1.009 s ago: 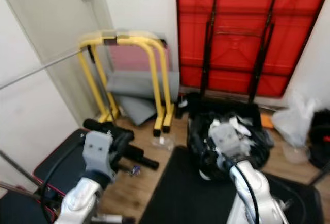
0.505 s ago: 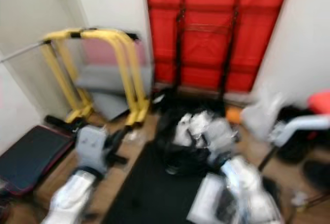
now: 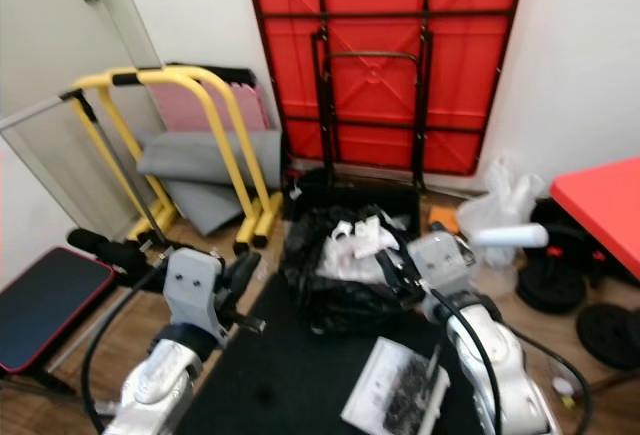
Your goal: Sweep floor
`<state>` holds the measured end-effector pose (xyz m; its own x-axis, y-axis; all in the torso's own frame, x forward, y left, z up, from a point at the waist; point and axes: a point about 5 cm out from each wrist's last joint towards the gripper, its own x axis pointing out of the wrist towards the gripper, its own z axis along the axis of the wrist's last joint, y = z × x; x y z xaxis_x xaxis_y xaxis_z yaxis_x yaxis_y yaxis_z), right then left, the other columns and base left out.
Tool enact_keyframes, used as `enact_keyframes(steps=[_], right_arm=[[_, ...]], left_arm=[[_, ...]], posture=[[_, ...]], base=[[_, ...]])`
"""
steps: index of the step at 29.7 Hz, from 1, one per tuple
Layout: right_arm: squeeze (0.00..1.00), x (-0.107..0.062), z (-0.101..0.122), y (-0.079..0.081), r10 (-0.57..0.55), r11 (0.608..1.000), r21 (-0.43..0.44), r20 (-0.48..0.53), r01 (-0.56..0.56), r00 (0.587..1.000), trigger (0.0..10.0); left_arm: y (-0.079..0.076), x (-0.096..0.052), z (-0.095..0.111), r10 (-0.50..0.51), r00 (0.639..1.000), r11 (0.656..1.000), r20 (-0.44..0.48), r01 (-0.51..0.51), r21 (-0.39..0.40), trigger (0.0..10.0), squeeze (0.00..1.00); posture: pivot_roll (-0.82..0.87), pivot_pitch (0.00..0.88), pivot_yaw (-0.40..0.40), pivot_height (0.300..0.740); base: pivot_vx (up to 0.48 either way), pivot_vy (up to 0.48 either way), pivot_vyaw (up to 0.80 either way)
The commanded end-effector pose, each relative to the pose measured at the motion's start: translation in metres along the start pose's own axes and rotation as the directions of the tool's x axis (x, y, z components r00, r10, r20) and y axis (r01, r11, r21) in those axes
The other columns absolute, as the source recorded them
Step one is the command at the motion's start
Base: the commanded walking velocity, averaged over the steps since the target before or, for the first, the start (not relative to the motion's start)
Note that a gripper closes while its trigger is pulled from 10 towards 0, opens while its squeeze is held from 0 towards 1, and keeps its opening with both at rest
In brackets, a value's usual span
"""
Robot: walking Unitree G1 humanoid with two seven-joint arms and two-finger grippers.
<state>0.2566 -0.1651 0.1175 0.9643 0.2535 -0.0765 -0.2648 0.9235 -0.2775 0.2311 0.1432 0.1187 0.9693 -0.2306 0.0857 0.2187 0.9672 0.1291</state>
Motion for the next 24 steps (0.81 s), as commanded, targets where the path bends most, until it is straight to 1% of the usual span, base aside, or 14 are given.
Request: enact_keyframes(steps=[1, 2, 4, 6, 7, 10, 17, 24], right_arm=[[0.00, 0.002, 0.003, 0.003, 0.006, 1.000, -0.005, 0.016, -0.006, 1.000, 10.0], [0.00, 0.002, 0.003, 0.003, 0.006, 1.000, -0.005, 0.016, -0.006, 1.000, 10.0], [0.00, 0.004, 0.007, 0.001, -0.016, 0.999, -0.034, 0.027, 0.017, 1.000, 10.0], [0.00, 0.004, 0.007, 0.001, -0.016, 0.999, -0.034, 0.027, 0.017, 1.000, 10.0], [0.00, 0.006, 0.010, 0.000, -0.024, 0.998, -0.049, 0.042, 0.026, 0.999, 10.0], [0.00, 0.010, 0.015, 0.000, -0.030, 0.997, -0.068, 0.046, 0.033, 0.998, 10.0], [0.00, 0.014, 0.017, -0.002, -0.039, 0.998, -0.040, 0.026, 0.040, 0.999, 10.0], [0.00, 0.013, 0.014, -0.002, -0.030, 0.999, -0.041, 0.010, 0.030, 1.000, 10.0]], left_arm=[[0.004, 0.000, -0.002, 0.015, 1.000, 1.000, -0.013, -0.015, 0.016, 10.0, 0.00], [0.004, 0.000, -0.002, 0.015, 1.000, 1.000, -0.013, -0.015, 0.016, 10.0, 0.00], [0.004, 0.000, -0.002, 0.017, 1.000, 1.000, -0.013, -0.017, 0.014, 10.0, 0.00], [0.004, 0.000, -0.002, 0.017, 1.000, 1.000, -0.013, -0.017, 0.014, 10.0, 0.00], [0.004, 0.000, -0.002, 0.017, 1.000, 1.000, -0.013, -0.017, 0.012, 10.0, 0.00], [0.005, 0.000, -0.002, 0.016, 1.000, 1.000, -0.013, -0.016, 0.007, 10.0, 0.00], [0.006, 0.002, -0.001, 0.019, 1.000, 1.000, -0.011, -0.019, 0.003, 10.0, 0.00], [0.007, 0.003, 0.000, 0.026, 1.000, 1.000, -0.008, -0.026, 0.000, 10.0, 0.00]], posture=[[-0.18, 0.000, 0.019, 0.740], [-0.18, 0.000, 0.019, 0.740], [-0.18, 0.000, 0.023, 0.740], [-0.18, 0.000, 0.023, 0.740], [-0.18, 0.000, 0.024, 0.740], [-0.19, 0.000, 0.027, 0.740], [-0.19, 0.000, 0.026, 0.721], [-0.19, 0.000, 0.025, 0.691]], base=[[0.000, 0.000, 0.00], [0.000, 0.000, 0.00], [0.000, 0.000, 0.00], [0.000, 0.000, 0.00], [0.000, 0.000, 0.00], [0.000, 0.000, 0.00], [0.000, 0.000, 0.00], [0.000, 0.000, 0.00]])
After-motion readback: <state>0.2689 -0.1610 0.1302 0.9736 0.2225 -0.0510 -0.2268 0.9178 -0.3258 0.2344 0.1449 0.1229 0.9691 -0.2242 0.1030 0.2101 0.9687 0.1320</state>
